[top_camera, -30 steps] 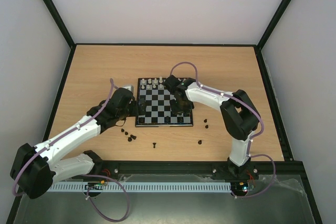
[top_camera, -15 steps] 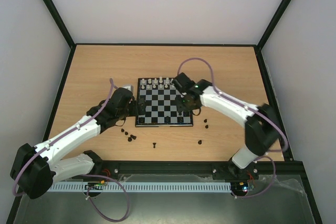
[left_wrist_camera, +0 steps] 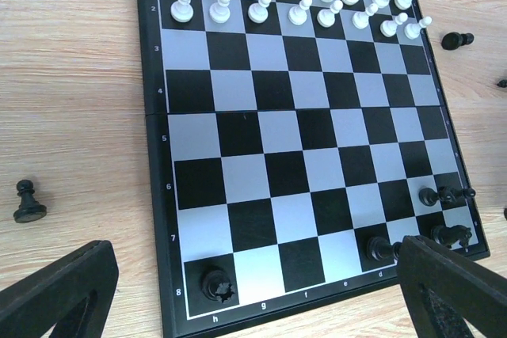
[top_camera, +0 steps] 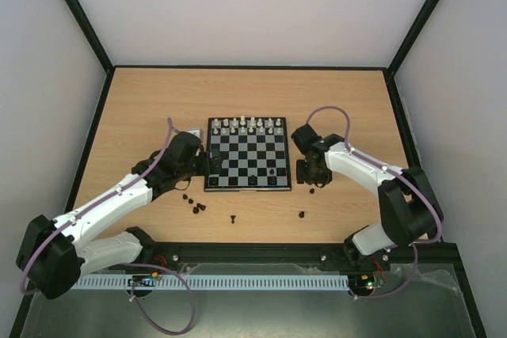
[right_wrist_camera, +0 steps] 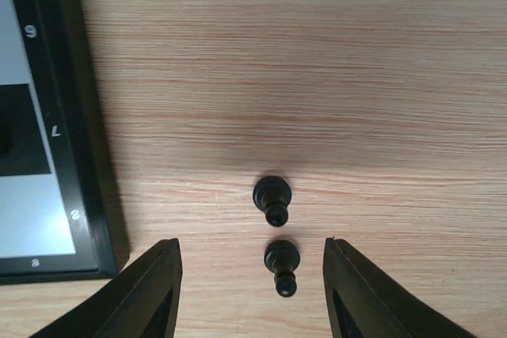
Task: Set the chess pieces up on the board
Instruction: Pick up the chess piece at the center of the board, then place the chess piece on the chessboard.
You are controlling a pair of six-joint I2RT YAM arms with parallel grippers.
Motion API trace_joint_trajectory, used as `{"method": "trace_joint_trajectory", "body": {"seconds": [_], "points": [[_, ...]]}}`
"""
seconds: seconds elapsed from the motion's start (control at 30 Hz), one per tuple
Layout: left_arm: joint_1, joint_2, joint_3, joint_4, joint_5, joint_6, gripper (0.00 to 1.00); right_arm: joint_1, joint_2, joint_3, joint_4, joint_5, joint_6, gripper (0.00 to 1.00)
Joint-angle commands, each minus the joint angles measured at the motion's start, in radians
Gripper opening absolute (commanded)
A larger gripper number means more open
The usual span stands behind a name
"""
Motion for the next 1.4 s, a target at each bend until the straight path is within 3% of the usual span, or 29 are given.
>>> {"method": "trace_joint_trajectory", "body": {"seconds": [0.0, 0.43, 0.7, 0.97, 1.37], "points": [[0.006, 0.005, -0.004, 0.019, 0.024, 0.018, 0.99, -0.008, 0.063, 0.001, -0.007, 0.032, 0.022, 0.48], [0.006, 0.005, -0.015, 0.033, 0.033, 0.022, 0.99, -0.059, 0.132, -0.010, 0.060, -0.022, -0.006, 0.25], [0.010, 0.007, -0.020, 0.034, 0.031, 0.021, 0.99, -0.063, 0.125, -0.002, 0.053, -0.036, -0.014, 0.04], [0.012, 0.012, -0.020, 0.032, 0.025, 0.021, 1.00, -0.060, 0.081, 0.057, -0.006, -0.040, -0.032, 0.01], [0.021, -0.023, -0.016, 0.001, -0.008, 0.009, 1.00, 0.071, 0.194, 0.437, -0.156, -0.033, -0.064, 0.01]]}}
